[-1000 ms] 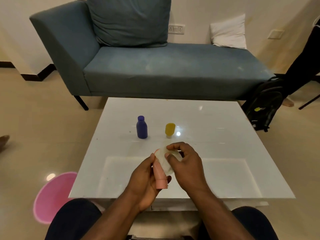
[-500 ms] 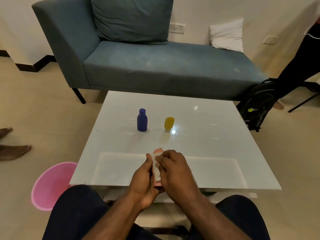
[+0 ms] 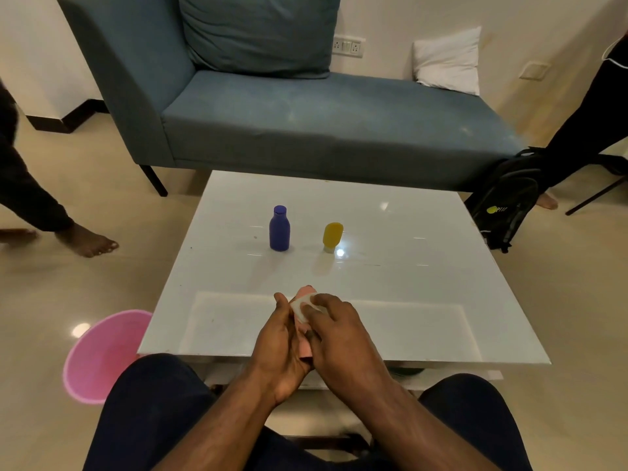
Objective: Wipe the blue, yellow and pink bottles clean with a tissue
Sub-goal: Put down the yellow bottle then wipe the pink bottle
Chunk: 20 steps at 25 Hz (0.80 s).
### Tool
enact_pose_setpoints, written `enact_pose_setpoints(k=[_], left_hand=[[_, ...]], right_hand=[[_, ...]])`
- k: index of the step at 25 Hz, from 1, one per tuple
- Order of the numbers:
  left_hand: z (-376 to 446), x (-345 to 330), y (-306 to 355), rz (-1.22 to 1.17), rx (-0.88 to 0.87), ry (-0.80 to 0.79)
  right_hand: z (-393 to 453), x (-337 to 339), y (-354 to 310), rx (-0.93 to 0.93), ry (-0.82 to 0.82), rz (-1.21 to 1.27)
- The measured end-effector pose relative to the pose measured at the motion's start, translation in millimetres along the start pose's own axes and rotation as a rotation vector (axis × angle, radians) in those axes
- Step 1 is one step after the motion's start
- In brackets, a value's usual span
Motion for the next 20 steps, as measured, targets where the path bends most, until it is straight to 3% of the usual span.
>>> enact_pose_setpoints(k=[6,12,16,20], left_hand=[[4.0,0.0,-7.9,0.062,0.01,-0.006],[6.3,8.3,3.1,0.014,0.009,0.033],[2.0,-0.4,-2.2,0.06,-0.008,0.001],[6.1,7.4,4.8,-0.022,-0.007,0.016]], right_hand=[[28.5,8.0,11.8,-0.062,0.083,-0.079],[-13.1,-4.8,-16.3,0.137,-0.059,-0.136],[20.9,7.6,-2.6,0.007,0.02,-0.097],[3.9,-4.9,-19.3,0.086,-0.075,-0.081]])
Point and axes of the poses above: each hand's wrist, its own z-axis towards the middle knuckle, its own x-axis out of the back of the hand, y = z × x, the point moved 6 cm from there along z, towards the middle knuckle, and after that the axes turned 5 degrees about -x, right-handed, at the moved point
